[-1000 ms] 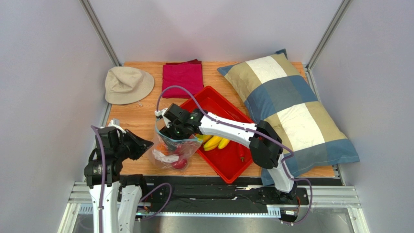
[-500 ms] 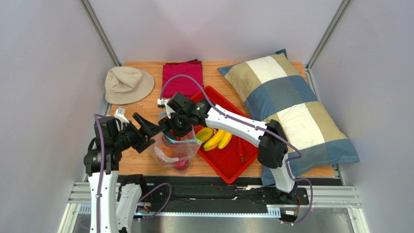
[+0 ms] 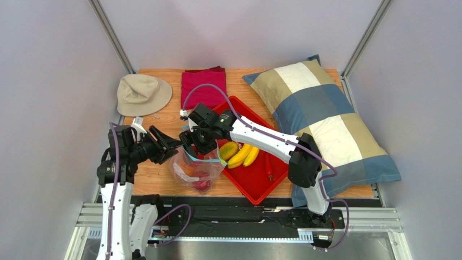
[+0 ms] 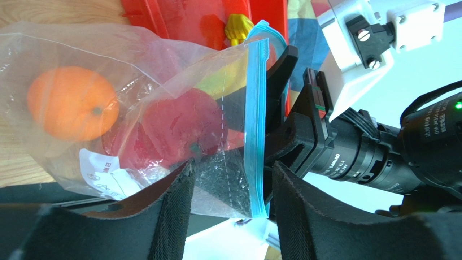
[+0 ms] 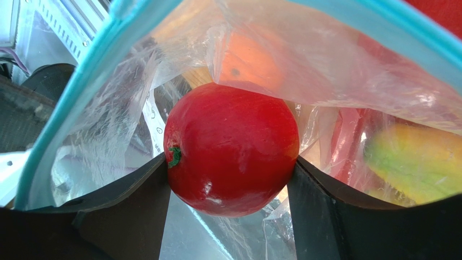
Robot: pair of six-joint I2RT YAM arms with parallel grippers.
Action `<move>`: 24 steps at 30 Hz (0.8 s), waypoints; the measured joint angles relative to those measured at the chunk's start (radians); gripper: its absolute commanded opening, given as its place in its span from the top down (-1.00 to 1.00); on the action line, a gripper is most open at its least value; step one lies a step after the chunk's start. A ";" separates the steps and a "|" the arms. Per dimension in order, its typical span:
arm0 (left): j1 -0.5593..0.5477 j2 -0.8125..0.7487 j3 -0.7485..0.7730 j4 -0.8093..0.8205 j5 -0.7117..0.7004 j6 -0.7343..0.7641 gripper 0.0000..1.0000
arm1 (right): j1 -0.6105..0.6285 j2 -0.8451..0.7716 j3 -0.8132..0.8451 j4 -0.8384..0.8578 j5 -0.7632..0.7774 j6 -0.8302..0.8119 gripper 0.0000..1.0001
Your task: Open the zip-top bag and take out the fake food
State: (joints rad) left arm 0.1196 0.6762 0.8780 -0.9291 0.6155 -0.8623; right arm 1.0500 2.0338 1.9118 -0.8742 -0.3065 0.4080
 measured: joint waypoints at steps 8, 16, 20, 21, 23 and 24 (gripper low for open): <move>-0.007 -0.017 -0.048 0.057 0.057 -0.017 0.69 | -0.001 -0.008 0.000 -0.007 0.028 0.026 1.00; -0.005 -0.051 -0.112 0.046 0.010 -0.021 1.00 | 0.004 -0.068 0.000 -0.012 0.035 0.021 1.00; -0.005 -0.067 -0.112 0.009 -0.019 -0.007 1.00 | 0.000 -0.089 0.000 -0.009 0.045 0.003 1.00; -0.005 -0.066 -0.112 -0.004 -0.024 -0.003 1.00 | -0.003 -0.102 0.000 -0.008 0.049 -0.004 1.00; -0.006 -0.066 -0.112 -0.025 -0.035 0.002 1.00 | -0.011 -0.138 0.000 -0.007 0.069 -0.017 1.00; -0.005 -0.067 -0.112 -0.032 -0.040 0.004 1.00 | -0.017 -0.158 0.000 -0.008 0.081 -0.023 1.00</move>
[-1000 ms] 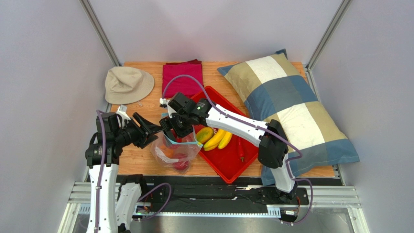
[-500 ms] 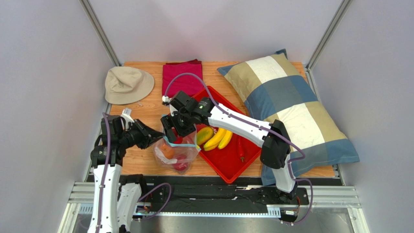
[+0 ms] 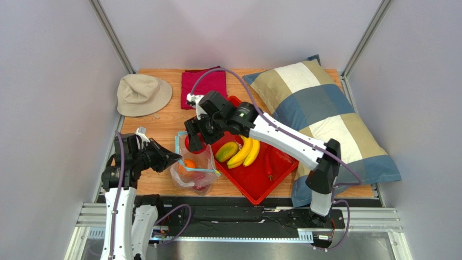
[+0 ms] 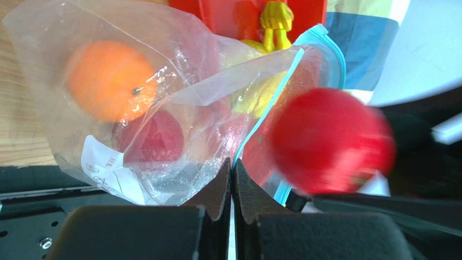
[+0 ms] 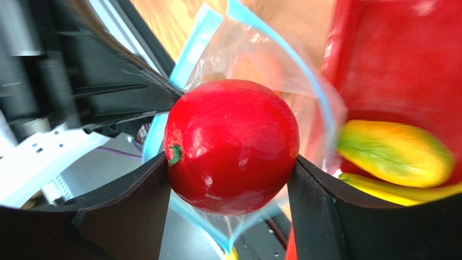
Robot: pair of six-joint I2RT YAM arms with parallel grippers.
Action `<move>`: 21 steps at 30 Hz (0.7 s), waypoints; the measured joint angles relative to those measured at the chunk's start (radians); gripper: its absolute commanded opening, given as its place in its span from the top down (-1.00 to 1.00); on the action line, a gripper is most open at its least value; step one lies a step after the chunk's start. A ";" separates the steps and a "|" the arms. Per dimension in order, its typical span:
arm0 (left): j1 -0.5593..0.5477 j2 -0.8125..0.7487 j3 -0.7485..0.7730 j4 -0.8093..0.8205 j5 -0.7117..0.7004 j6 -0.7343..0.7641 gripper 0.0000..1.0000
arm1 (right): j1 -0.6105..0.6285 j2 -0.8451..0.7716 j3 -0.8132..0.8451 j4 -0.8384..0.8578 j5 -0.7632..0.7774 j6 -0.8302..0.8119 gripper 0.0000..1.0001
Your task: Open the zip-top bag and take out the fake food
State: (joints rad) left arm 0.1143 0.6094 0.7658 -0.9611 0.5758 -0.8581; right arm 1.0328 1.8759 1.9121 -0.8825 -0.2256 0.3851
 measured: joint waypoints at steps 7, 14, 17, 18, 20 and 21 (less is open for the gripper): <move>0.000 0.010 0.018 -0.023 -0.008 0.015 1.00 | -0.150 -0.222 -0.100 0.038 0.074 -0.046 0.94; -0.001 0.014 0.057 -0.012 -0.002 0.010 1.00 | -0.399 -0.242 -0.425 0.095 0.134 -0.106 0.09; -0.001 0.014 0.058 0.003 0.006 0.000 1.00 | -0.423 -0.152 -0.509 0.093 0.156 -0.133 -0.54; -0.001 0.014 0.058 0.007 0.010 -0.002 1.00 | -0.425 -0.143 -0.510 0.098 0.162 -0.138 -0.64; -0.001 0.014 0.058 0.014 0.014 -0.005 1.00 | -0.421 -0.140 -0.511 0.081 0.164 -0.146 -0.81; -0.001 0.014 0.058 0.016 0.017 -0.007 1.00 | -0.415 -0.142 -0.509 0.075 0.165 -0.147 -0.85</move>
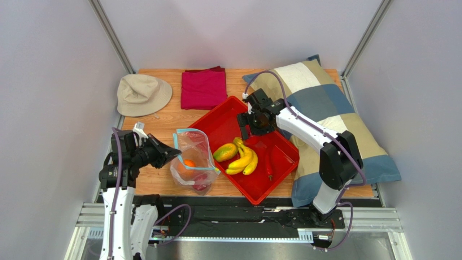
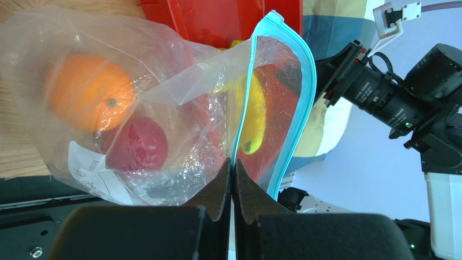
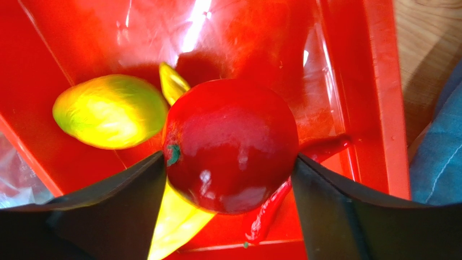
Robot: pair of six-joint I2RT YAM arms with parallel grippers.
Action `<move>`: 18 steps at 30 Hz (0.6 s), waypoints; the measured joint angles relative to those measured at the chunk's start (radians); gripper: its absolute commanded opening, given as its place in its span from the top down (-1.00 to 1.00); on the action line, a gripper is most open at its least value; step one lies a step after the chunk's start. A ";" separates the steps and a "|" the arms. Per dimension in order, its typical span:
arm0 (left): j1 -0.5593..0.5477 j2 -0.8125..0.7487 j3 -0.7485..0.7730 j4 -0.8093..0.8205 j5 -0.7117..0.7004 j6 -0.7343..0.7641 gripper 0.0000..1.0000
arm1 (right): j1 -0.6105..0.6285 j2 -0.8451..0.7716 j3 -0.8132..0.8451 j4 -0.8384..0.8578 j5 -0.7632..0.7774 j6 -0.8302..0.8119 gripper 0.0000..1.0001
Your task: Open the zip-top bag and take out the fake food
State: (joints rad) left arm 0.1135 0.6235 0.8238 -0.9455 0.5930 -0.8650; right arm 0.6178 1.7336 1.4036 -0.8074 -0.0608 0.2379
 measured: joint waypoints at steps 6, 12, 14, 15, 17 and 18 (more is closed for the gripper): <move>0.000 0.000 0.000 0.001 0.005 0.000 1.00 | 0.102 -0.001 0.161 -0.099 0.044 -0.026 -1.00; 0.000 0.000 0.000 0.000 0.008 0.000 1.00 | 0.265 -0.008 0.395 -0.127 0.070 -0.034 -0.73; 0.000 0.000 0.000 -0.001 0.008 0.001 1.00 | 0.301 -0.021 0.404 -0.111 0.036 -0.037 -0.16; 0.000 0.000 0.000 -0.002 0.008 0.001 1.00 | 0.315 -0.024 0.405 -0.103 0.012 -0.038 0.04; 0.000 0.000 0.000 -0.003 0.008 0.001 1.00 | 0.338 -0.017 0.407 -0.079 -0.044 -0.023 0.16; 0.000 0.000 0.000 -0.005 0.008 0.000 1.00 | 0.347 -0.008 0.413 -0.074 -0.064 -0.022 0.19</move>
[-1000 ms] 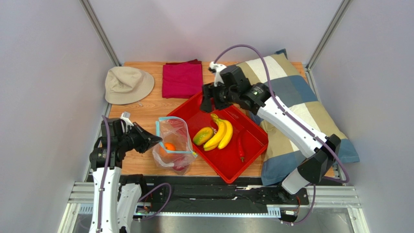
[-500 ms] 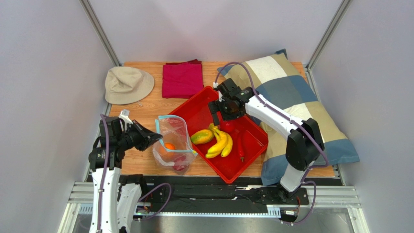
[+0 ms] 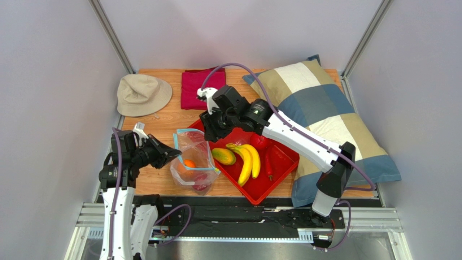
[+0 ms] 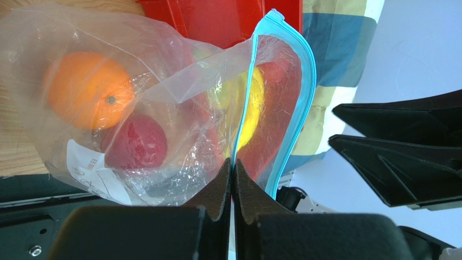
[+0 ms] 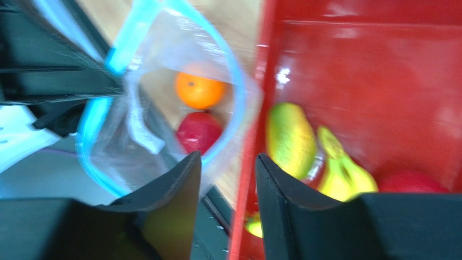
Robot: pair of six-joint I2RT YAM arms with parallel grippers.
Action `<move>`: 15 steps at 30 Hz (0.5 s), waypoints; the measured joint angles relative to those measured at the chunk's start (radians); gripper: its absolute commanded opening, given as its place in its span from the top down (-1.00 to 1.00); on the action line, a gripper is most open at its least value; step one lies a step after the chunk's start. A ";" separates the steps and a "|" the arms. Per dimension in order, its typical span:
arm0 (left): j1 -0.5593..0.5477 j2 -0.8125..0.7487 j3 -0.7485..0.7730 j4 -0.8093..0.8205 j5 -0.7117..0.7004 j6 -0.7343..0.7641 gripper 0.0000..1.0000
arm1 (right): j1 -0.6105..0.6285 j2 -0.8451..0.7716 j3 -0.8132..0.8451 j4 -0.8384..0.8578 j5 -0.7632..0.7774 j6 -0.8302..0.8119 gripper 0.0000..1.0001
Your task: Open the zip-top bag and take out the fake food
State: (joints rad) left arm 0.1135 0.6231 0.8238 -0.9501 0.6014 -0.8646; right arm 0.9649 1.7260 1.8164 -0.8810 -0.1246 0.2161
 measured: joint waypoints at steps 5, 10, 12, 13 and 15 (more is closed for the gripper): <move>0.000 -0.005 0.000 -0.001 0.000 0.000 1.00 | 0.058 0.098 0.040 0.044 -0.075 0.023 0.36; 0.000 -0.008 0.000 -0.004 -0.001 0.001 1.00 | 0.101 0.163 0.035 0.050 -0.084 0.025 0.31; 0.000 -0.014 0.000 -0.006 -0.001 0.001 1.00 | 0.108 0.164 0.018 0.072 -0.098 0.027 0.29; 0.000 -0.017 0.000 -0.009 -0.001 0.001 1.00 | 0.109 0.164 0.005 0.090 -0.107 0.031 0.26; 0.000 -0.026 0.000 -0.020 -0.013 0.003 1.00 | 0.108 0.169 -0.029 0.131 -0.128 0.040 0.24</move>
State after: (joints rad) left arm 0.1135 0.5976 0.8238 -0.9703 0.5880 -0.8612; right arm 1.0729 1.8946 1.7878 -0.7502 -0.2523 0.2565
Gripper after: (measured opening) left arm 0.003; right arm 0.361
